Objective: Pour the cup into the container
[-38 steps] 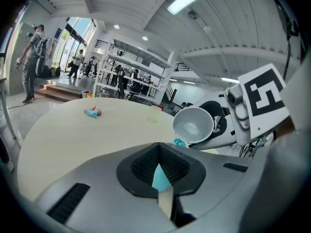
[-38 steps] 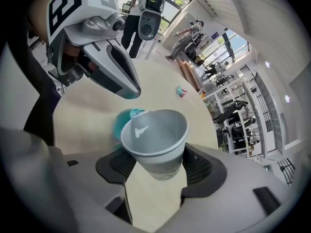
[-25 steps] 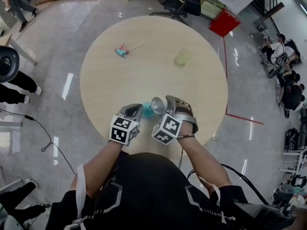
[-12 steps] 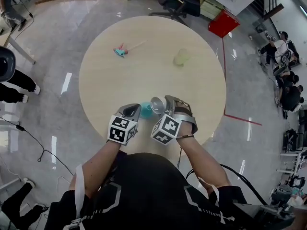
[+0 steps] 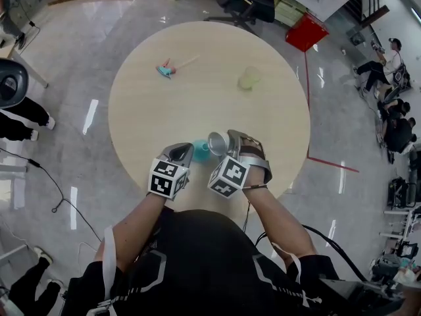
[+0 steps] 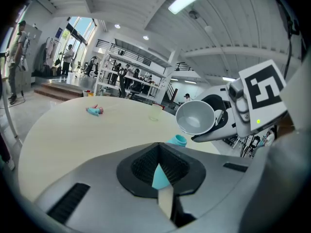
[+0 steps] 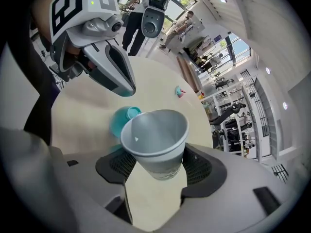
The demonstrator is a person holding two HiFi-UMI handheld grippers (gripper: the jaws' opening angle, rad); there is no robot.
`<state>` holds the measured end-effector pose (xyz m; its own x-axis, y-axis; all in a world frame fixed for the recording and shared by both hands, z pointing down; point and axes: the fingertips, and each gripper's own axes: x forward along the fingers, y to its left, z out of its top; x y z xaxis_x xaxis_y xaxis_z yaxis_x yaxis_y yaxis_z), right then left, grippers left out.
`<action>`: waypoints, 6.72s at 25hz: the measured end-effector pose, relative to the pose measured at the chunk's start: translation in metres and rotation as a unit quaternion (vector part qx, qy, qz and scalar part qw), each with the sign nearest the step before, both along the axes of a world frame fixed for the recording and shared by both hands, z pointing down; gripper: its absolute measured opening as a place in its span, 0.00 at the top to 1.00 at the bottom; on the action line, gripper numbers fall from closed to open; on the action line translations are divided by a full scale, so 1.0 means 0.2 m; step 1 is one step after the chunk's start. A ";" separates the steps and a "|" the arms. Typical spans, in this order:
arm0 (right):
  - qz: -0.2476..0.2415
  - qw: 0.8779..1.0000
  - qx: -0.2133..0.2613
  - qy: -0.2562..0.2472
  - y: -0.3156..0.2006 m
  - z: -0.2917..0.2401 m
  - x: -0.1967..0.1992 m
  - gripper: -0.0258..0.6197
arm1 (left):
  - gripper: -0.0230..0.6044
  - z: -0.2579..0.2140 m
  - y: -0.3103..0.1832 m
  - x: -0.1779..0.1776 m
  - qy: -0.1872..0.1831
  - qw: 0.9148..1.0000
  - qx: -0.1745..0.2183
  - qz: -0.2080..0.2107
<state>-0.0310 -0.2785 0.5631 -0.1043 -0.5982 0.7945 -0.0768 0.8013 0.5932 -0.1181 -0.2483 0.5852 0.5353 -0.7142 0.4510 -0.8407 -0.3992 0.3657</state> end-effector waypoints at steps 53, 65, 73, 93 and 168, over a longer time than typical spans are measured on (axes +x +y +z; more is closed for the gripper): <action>0.261 0.856 -0.140 -0.423 0.05 0.34 0.39 0.49 | 0.96 -0.07 0.15 -0.01 -0.006 1.000 -0.008 -0.020; 0.254 0.842 -0.146 -0.452 0.08 0.49 0.42 0.49 | 0.96 -0.03 0.24 -0.06 -0.027 0.998 -0.032 -0.042; 0.258 0.823 -0.141 -0.486 0.06 0.52 0.44 0.49 | 0.96 -0.04 0.26 -0.05 -0.033 0.998 -0.033 -0.044; 0.278 0.819 -0.111 -0.490 0.18 0.35 0.55 0.48 | 0.96 -0.13 0.13 0.08 -0.005 1.000 0.013 -0.004; 0.213 0.789 0.067 -0.573 1.90 -0.81 0.58 0.95 | 0.96 -0.86 1.86 0.02 0.049 0.988 0.144 0.002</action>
<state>0.0855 0.1018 0.4002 -0.4753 -0.8431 0.2514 -0.8689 0.4948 0.0166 -0.1135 0.1230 0.4139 0.5695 -0.8030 0.1754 -0.8051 -0.5020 0.3159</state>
